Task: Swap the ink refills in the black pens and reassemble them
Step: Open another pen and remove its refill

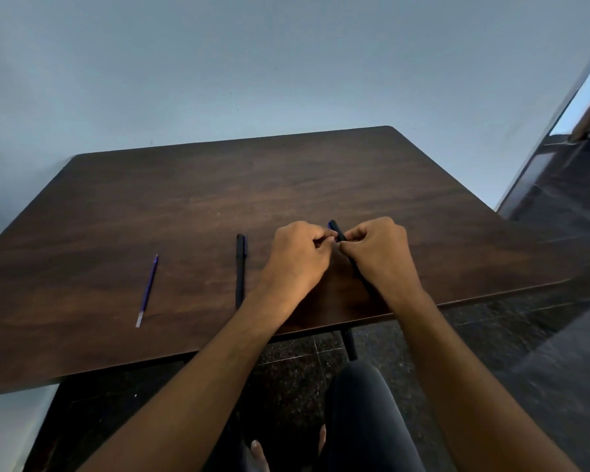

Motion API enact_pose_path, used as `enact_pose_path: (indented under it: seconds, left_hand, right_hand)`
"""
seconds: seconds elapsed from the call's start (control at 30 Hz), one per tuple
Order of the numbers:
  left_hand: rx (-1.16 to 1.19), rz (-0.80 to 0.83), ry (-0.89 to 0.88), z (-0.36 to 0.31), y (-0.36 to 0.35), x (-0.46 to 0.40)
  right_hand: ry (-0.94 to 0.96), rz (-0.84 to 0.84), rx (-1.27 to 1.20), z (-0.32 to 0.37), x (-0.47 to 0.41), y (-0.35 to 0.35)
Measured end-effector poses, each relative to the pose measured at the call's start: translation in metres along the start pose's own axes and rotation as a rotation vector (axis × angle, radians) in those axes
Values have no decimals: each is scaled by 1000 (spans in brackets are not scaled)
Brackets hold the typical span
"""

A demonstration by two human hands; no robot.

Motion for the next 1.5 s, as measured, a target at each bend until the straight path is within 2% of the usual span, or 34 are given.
enact_pose_path:
  seconds: [0.37,0.67,0.83,0.97,1.23,1.5]
  left_hand:
    - [-76,56,107,3,-25,-13]
    - [-71,54,90,5,-23,-12]
    - [-31,-10,7,5,0,0]
    - [23,-129,-16,13,34,16]
    - [-49,-354,60,50,100,43]
    - [159,-461,201,82,111,62]
  right_hand:
    - [-60,69,149,-4,-3,-8]
    - [-72,102,186,-2,-5,-8]
    - [-40,53,204,4,-5,-4]
    - [33,2,162,28,0,-7]
    - [123,163,174,92,4,-47]
    - [168,251,304,142,13,-91]
Point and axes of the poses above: each hand's wrist, its own x-axis away from the middle knuckle, its own y-axis out of the back of the hand, z = x × y, the point moved 2 cm from there along -x, towards the middle knuckle, and after that the axes turned 13 degrees about x, right-handed, at the moved point
